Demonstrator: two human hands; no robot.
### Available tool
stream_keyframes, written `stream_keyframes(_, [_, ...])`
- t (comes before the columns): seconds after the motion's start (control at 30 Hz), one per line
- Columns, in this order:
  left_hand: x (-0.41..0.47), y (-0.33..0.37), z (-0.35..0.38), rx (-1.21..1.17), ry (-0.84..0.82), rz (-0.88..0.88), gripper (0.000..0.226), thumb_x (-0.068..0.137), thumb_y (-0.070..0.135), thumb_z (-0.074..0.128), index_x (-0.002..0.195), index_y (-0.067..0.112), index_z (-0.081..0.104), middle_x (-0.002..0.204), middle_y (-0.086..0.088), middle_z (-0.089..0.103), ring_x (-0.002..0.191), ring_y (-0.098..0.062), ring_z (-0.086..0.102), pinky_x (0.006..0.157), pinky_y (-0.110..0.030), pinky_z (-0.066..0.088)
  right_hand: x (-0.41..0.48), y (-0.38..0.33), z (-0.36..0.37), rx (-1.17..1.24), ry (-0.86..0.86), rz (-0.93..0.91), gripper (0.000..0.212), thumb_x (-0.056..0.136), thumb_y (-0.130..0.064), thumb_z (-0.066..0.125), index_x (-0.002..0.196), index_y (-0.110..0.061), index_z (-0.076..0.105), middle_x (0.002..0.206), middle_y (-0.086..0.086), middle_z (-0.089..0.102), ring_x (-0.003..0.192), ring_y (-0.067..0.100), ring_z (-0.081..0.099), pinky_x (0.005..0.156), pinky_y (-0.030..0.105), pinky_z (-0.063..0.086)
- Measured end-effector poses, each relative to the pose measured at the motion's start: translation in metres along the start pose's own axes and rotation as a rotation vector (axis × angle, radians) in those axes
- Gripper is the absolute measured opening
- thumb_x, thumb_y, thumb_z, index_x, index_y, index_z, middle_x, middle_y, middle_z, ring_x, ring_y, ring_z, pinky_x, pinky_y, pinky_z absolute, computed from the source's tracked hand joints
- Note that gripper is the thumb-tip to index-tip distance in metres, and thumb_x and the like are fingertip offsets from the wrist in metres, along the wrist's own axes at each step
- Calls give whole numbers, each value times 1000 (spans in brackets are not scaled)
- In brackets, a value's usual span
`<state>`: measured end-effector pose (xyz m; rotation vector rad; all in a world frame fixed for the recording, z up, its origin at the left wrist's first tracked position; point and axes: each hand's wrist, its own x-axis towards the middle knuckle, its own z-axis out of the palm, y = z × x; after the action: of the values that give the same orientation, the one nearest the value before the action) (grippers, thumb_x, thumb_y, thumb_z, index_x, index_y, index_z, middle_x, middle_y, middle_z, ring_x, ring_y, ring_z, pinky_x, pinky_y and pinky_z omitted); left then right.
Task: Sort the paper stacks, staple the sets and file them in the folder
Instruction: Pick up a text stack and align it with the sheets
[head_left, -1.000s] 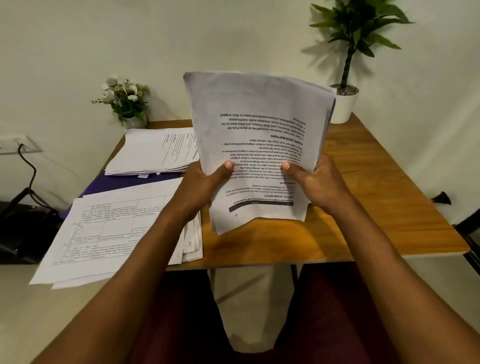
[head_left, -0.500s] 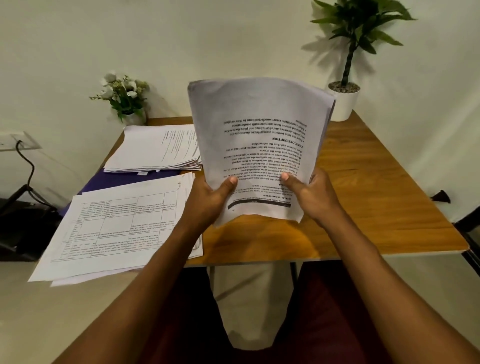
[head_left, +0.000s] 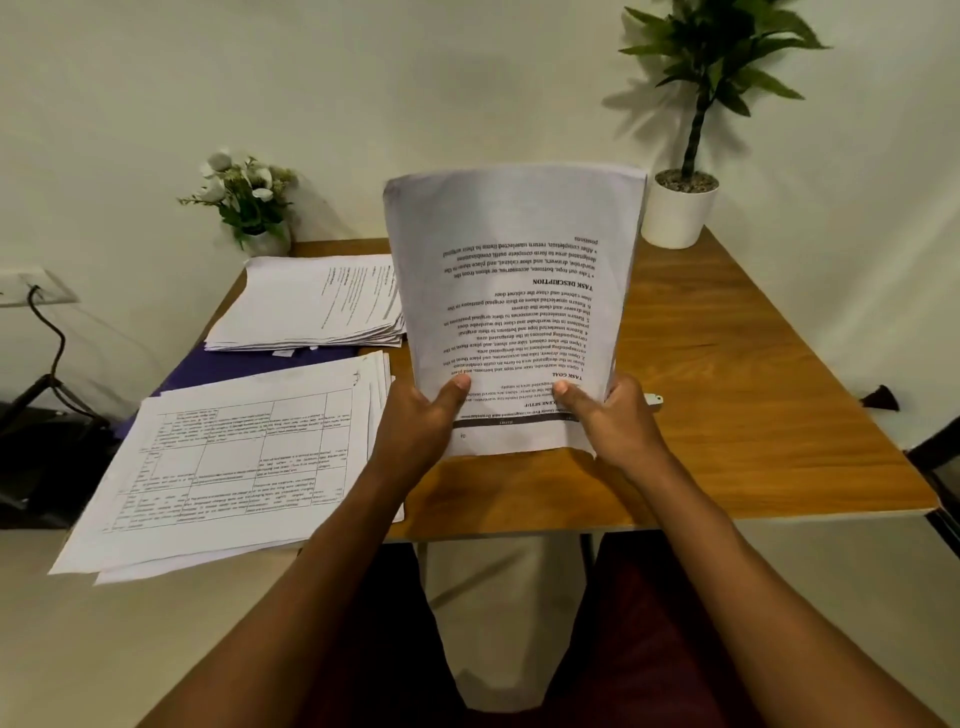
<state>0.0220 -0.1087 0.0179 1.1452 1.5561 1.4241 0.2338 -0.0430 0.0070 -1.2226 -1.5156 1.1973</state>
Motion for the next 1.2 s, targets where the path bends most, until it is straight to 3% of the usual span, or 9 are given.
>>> stream_keyframes(0.07, [3,-2,0,-80,62,-36,35,97,25,66,131,20,58,112,7,73,94,-6,74,76,-30,63,0,-5,-2,59,48,-33,19,92,-23,75,109,-23,67,101,-15,72,95,7,72,73,19,58])
stream_keyframes(0.17, [2,-1,6,-277,126,-117,48,94,29,71,138,21,54,122,0,72,107,-23,72,86,-46,62,-2,-6,2,403,132,29,30,85,-16,79,112,-20,67,109,1,77,102,16,74,81,30,61])
stream_keyframes(0.27, [-4,1,19,-448,154,-175,53,95,23,70,144,22,49,129,-3,69,114,-25,69,90,-46,60,-6,-8,20,831,125,150,46,79,-9,76,123,-14,64,121,7,73,116,26,68,95,43,58])
stream_keyframes(0.33, [-9,2,31,-542,103,-186,46,97,18,66,140,23,51,125,-1,72,108,-21,72,84,-42,62,-8,-11,33,913,80,176,51,80,-9,74,129,-14,62,126,10,71,118,30,67,98,49,56])
stream_keyframes(0.43, [-17,4,43,-527,40,-178,25,101,11,57,117,31,57,96,16,78,88,-8,75,67,-26,60,-10,-16,40,887,47,182,48,88,-4,69,133,-18,59,128,11,70,117,32,67,96,53,56])
stream_keyframes(0.57, [-10,0,29,-591,-6,-234,44,97,6,63,137,22,54,129,-3,70,116,-26,69,93,-51,58,-8,-17,26,744,65,117,37,93,4,63,120,-21,65,124,8,72,116,30,68,96,54,56])
stream_keyframes(0.73, [20,7,-37,-506,134,-227,44,95,6,65,137,9,56,127,-8,70,109,-25,71,69,-32,62,-4,-11,-17,502,44,2,35,91,6,66,115,-19,66,119,11,73,113,33,69,96,61,54])
stream_keyframes(0.93, [33,30,-84,-10,-144,-142,34,93,15,68,126,16,68,118,4,75,108,-22,72,83,-37,62,-4,-27,-53,292,-41,-97,40,90,13,62,112,-20,61,99,-14,77,99,10,73,78,27,61])
stream_keyframes(1.2, [22,35,-52,8,-123,46,39,90,34,72,127,26,65,115,7,75,103,-13,73,82,-28,61,-1,-35,-58,104,-56,-153,38,89,-1,72,105,-35,63,104,-19,70,96,-2,70,77,22,59])
